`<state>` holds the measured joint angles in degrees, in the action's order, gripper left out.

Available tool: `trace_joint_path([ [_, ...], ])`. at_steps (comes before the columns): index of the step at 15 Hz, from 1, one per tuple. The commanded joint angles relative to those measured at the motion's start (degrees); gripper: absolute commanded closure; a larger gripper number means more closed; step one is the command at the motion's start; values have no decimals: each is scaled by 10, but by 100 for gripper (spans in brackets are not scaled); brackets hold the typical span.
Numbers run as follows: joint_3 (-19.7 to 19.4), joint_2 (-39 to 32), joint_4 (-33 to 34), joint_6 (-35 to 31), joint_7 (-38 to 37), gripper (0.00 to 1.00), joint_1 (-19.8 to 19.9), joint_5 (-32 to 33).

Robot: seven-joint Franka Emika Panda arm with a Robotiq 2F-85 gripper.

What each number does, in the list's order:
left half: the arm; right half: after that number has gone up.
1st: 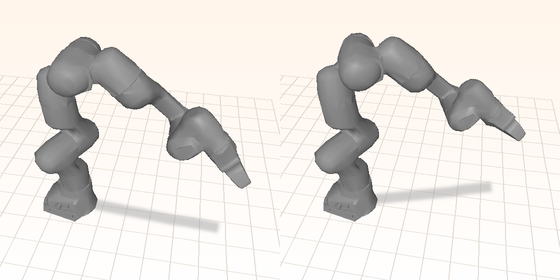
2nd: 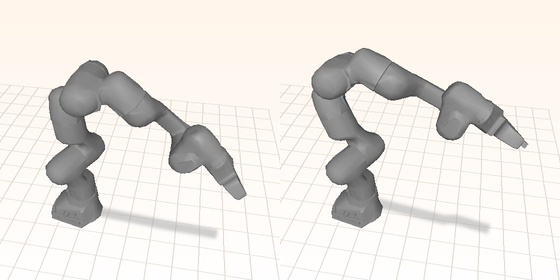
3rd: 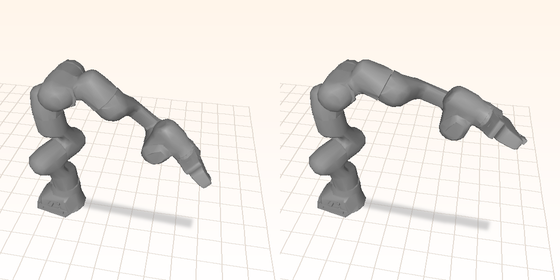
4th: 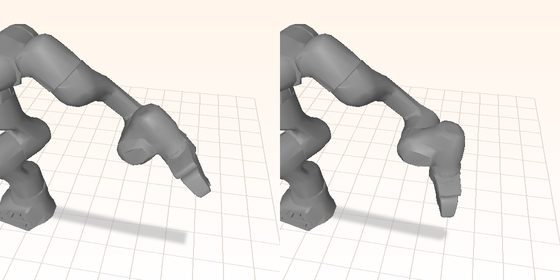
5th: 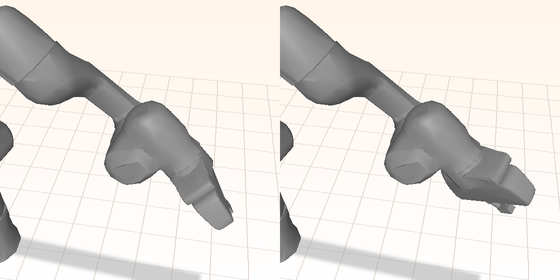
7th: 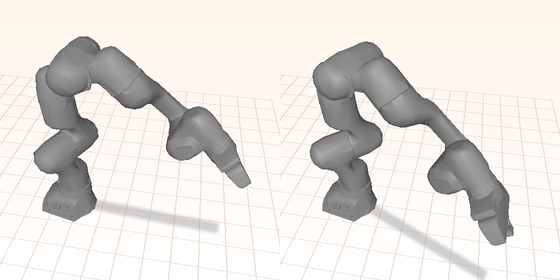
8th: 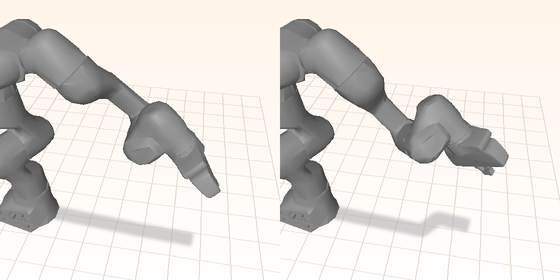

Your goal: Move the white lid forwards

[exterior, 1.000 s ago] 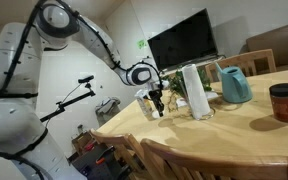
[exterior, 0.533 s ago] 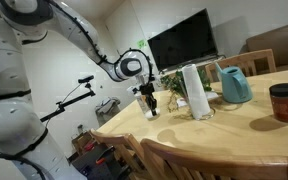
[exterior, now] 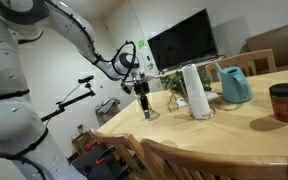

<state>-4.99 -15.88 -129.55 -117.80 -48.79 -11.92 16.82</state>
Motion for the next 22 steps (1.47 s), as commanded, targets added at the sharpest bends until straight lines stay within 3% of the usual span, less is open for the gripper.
trace_joint_path([
  [1,15,-14,43,103,-107,100,-8,19],
  [7,34,-71,130,274,-248,100,-10,10],
  [11,36,-135,205,401,-300,100,-12,2],
  [12,42,-96,155,342,-281,100,-2,10],
  [22,39,-123,179,371,-294,100,-5,6],
])
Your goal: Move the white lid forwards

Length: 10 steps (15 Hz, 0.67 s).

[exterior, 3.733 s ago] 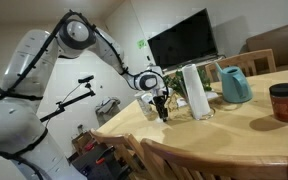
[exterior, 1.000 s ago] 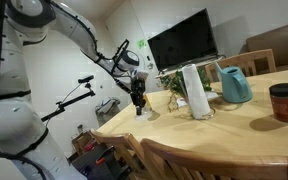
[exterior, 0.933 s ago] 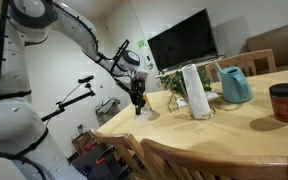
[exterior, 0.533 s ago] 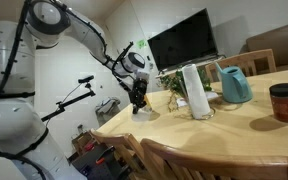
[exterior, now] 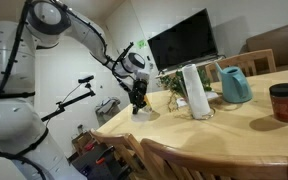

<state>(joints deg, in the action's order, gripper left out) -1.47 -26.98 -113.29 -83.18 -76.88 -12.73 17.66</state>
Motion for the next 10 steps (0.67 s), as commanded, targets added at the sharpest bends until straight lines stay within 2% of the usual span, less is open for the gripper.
trace_joint_path([
  [1,4,-18,23,37,-13,100,1,1],
  [10,1,-98,114,148,-73,100,-18,-1],
])
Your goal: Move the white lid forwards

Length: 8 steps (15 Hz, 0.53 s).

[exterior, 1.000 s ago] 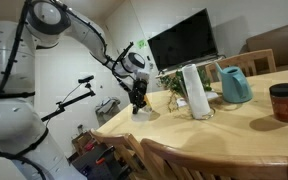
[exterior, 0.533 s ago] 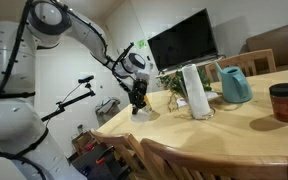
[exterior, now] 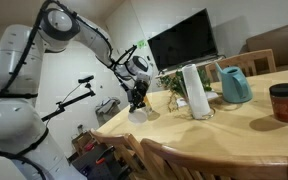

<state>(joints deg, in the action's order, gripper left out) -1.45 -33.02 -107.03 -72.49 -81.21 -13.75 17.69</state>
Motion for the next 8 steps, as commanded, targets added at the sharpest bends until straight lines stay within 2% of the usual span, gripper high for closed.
trace_joint_path([
  [1,1,-48,63,42,-41,100,-12,0],
  [8,0,-132,159,62,-113,100,-44,7],
])
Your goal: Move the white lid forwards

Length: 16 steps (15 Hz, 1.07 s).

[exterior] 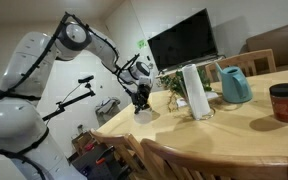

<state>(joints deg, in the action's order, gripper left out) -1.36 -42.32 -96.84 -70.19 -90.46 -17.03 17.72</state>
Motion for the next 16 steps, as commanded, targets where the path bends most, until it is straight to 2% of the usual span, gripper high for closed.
trace_joint_path([
  [1,-2,-51,71,47,-23,100,-13,8],
  [12,-8,-176,207,149,1,100,-25,47],
  [16,-5,-196,233,147,12,100,-22,49],
])
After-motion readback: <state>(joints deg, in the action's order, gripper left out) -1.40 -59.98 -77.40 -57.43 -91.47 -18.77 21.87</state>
